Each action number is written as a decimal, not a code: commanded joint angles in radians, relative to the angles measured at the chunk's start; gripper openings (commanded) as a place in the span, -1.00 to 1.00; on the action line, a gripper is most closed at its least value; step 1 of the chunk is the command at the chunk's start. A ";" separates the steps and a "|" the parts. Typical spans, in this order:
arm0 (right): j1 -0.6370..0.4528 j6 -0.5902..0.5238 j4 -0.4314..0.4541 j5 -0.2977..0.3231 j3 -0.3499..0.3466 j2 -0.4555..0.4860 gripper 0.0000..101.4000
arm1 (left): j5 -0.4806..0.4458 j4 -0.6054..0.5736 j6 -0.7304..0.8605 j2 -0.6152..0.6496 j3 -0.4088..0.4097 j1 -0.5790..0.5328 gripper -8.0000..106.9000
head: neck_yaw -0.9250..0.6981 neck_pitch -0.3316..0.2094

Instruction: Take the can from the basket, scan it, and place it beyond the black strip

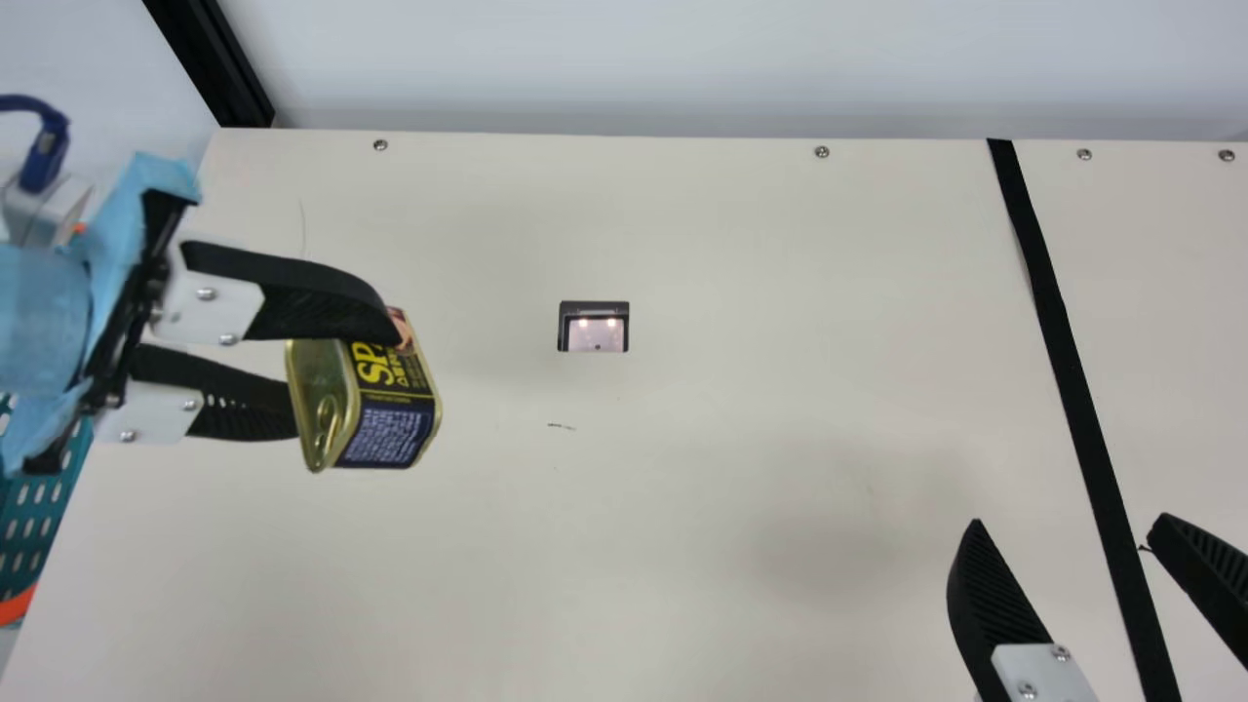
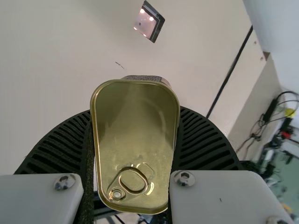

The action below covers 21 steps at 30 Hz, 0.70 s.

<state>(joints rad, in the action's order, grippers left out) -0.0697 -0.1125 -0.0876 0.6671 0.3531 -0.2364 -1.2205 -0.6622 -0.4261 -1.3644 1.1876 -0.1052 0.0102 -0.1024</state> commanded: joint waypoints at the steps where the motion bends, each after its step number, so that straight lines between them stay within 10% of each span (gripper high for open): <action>1: 0.000 0.000 0.000 0.000 0.000 0.000 1.00 | 0.000 0.095 0.001 -0.033 0.062 -0.068 -0.68 | 0.001 -0.005; 21: 0.000 0.000 0.002 0.000 0.000 0.000 1.00 | 0.001 0.305 0.175 -0.257 0.157 -0.396 -0.68 | 0.001 -0.005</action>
<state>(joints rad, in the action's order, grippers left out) -0.0697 -0.1125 -0.0857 0.6671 0.3531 -0.2364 -1.2190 -0.3671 -0.2513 -1.6231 1.3451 -0.5033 0.0102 -0.1024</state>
